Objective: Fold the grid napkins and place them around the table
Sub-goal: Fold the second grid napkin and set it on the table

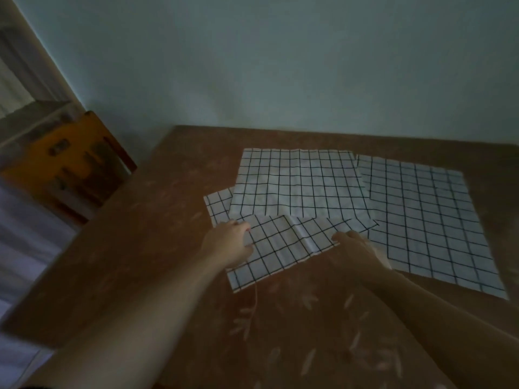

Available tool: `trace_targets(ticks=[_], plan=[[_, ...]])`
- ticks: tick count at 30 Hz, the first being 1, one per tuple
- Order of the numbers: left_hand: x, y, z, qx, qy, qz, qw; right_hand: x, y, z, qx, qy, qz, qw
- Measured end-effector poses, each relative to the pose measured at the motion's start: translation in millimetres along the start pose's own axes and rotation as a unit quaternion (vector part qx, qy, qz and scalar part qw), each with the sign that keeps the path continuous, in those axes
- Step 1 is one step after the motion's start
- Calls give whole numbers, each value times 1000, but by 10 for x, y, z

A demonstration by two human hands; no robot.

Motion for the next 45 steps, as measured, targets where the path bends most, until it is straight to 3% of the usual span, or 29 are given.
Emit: trace_targets(ticks=[8, 12, 17, 22, 26, 32, 36, 39, 42, 45], plan=[[301, -1525, -38, 21, -41, -43, 998, 486, -1382, -103, -24, 31, -59, 997], [452, -2063, -49, -9, 14, -99, 995, 564, -1962, -158, -18, 75, -94, 993], [828, -2226, 69, -58, 44, -47, 996, 816, -2247, -389, 62, 49, -58, 995], [680, -2084, 12, -55, 39, -119, 991, 777, -2076, -290, 40, 28, -86, 995], [604, -1793, 1, -33, 135, -162, 977, 639, -1762, -145, 3, -22, -133, 991], [789, -1202, -36, -39, 199, -89, 975, 632, -1202, -80, 31, -100, -130, 986], [875, -695, -254, 27, 239, -6, 971, 330, -817, -36, 26, -140, -135, 981], [715, -294, -430, 88, 207, 13, 974, -104, -436, 135, -11, -175, -140, 974], [319, 152, -468, 111, 206, -26, 972, -579, 54, 413, -66, -173, -138, 973], [-260, 692, -456, 124, 209, -114, 963, -1082, 660, 706, -112, -161, -151, 969]])
Point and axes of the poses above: each hand's wrist, its own y-axis away from the middle knuckle, its own x-axis out of the palm, z = x × y, the point moved 9 cm from there along -y, towards the middle knuckle, and after that the axes turned 1 degree about -x, right-handed, at the moved point
